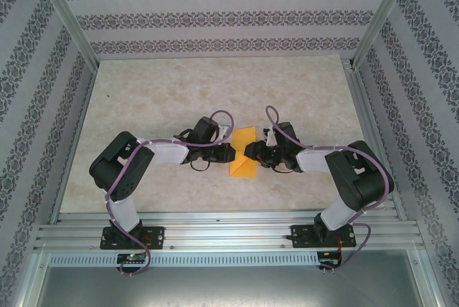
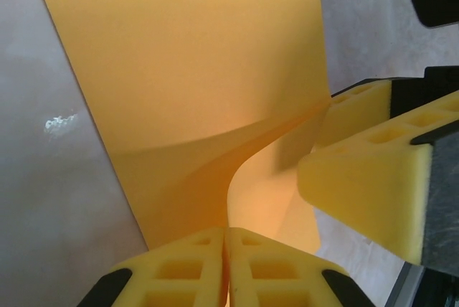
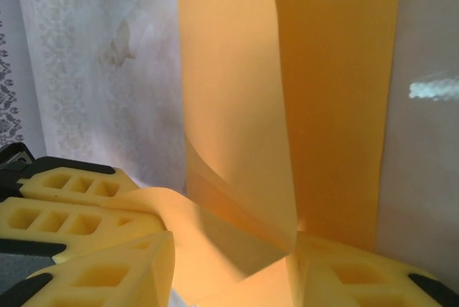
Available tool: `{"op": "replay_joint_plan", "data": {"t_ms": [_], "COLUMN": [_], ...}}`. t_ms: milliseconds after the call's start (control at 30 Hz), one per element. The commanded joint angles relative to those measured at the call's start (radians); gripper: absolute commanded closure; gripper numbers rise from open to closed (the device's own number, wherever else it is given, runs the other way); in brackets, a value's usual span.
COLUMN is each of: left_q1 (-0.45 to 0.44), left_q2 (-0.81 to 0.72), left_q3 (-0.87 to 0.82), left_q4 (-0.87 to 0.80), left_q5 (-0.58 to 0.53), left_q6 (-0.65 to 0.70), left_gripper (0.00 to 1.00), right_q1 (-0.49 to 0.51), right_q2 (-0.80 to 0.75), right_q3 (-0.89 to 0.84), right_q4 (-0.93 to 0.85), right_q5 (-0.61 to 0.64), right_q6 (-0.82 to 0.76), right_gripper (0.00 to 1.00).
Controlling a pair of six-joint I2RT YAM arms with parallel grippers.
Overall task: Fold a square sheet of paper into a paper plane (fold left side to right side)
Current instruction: Turn over the paper at the center of the table.
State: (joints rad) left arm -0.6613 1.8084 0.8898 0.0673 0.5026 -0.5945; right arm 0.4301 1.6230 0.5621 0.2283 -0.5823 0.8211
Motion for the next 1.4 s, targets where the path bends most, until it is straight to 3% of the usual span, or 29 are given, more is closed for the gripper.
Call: {"op": "replay_joint_plan", "data": {"t_ms": [0, 167, 267, 333, 567, 667, 933, 1133, 1233, 1367], "left_q1": [0.010, 0.038, 0.058, 0.078, 0.170, 0.181, 0.180, 0.176, 0.175, 0.175], "left_q2": [-0.013, -0.007, -0.036, -0.079, -0.349, -0.442, -0.506, -0.487, -0.474, -0.474], "left_q3": [-0.011, -0.052, -0.078, -0.112, -0.247, -0.256, -0.168, -0.129, -0.137, -0.138], "left_q4": [0.041, 0.147, 0.181, 0.231, 0.383, 0.437, 0.515, 0.533, 0.624, 0.626], "left_q5": [-0.016, 0.028, 0.045, 0.068, 0.095, 0.133, 0.274, 0.305, 0.320, 0.317], "left_q6": [0.000, -0.067, -0.086, -0.112, -0.226, -0.279, -0.358, -0.375, -0.423, -0.428], "left_gripper": [0.88, 0.82, 0.69, 0.54, 0.13, 0.00, 0.00, 0.01, 0.11, 0.40], "right_q1": [0.018, 0.020, 0.019, 0.014, -0.061, -0.102, -0.115, -0.077, -0.055, -0.054], "right_q2": [0.027, 0.034, 0.023, -0.005, -0.149, -0.192, -0.213, -0.183, -0.172, -0.160], "right_q3": [0.034, 0.026, 0.025, 0.016, 0.003, 0.023, 0.210, 0.283, 0.291, 0.273], "right_q4": [0.076, 0.146, 0.161, 0.188, 0.288, 0.384, 0.539, 0.650, 0.640, 0.637], "right_q5": [-0.028, -0.027, -0.021, -0.015, -0.070, -0.145, -0.336, -0.387, -0.390, -0.375], "right_q6": [0.032, 0.068, 0.071, 0.072, 0.031, 0.053, 0.148, 0.245, 0.250, 0.253], "right_gripper": [0.61, 0.76, 0.91, 0.98, 1.00, 1.00, 1.00, 1.00, 1.00, 1.00]}}
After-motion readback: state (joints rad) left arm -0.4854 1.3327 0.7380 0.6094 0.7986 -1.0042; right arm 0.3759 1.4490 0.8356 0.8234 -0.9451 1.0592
